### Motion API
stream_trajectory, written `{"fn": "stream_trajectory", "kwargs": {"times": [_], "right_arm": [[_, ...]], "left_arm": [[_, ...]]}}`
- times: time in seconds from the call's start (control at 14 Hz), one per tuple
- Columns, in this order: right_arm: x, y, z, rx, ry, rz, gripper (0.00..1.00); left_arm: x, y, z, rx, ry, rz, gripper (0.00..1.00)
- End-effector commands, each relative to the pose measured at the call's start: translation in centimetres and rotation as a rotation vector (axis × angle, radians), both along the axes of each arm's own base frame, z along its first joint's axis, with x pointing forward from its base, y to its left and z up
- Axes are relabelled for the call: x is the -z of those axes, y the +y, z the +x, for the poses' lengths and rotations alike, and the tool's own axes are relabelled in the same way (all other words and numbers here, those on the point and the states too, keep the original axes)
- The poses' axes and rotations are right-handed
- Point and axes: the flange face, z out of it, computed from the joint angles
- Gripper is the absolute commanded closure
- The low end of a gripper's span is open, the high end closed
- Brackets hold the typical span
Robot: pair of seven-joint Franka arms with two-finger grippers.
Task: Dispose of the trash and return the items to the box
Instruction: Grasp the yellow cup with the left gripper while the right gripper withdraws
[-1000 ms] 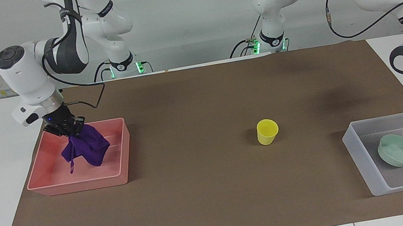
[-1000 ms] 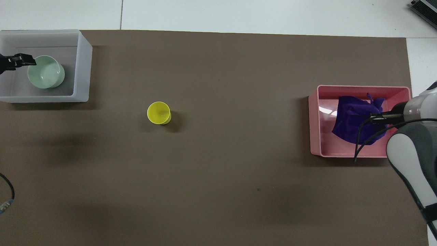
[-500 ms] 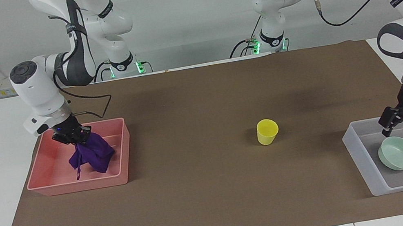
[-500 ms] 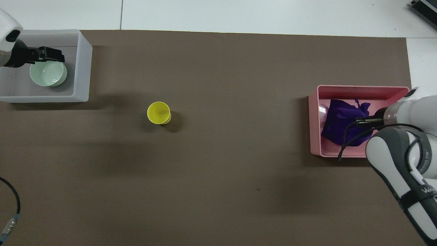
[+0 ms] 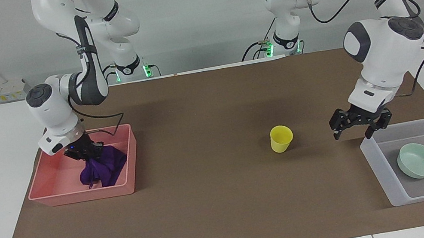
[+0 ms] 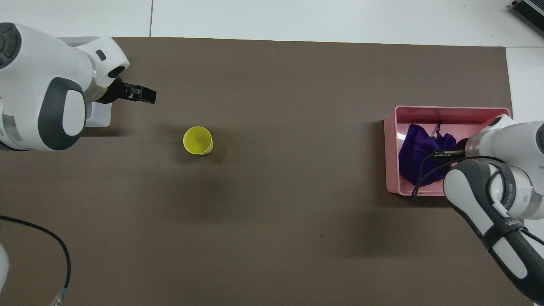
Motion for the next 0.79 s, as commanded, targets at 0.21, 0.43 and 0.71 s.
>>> {"fn": "stream_trajectory", "kwargs": {"times": [0.21,0.43,0.71], "right_arm": [[-5.4,1.8,1.2,0.05,-0.03,0.015,0.0],[-6.9,5.7,1.7,0.129,-0.031,0.02,0.0],[-12.2,7.0,1.7,0.148,0.004,0.02,0.0]], "left_arm": [[3.8,-4.9,-6.1,0.001,-0.003,0.014,0.0],[6.2,-8.2,-8.0,-0.05,0.01,0.002,0.0],[9.3,-8.6,-9.6,-0.041,-0.011,-0.001,0.0]]}}
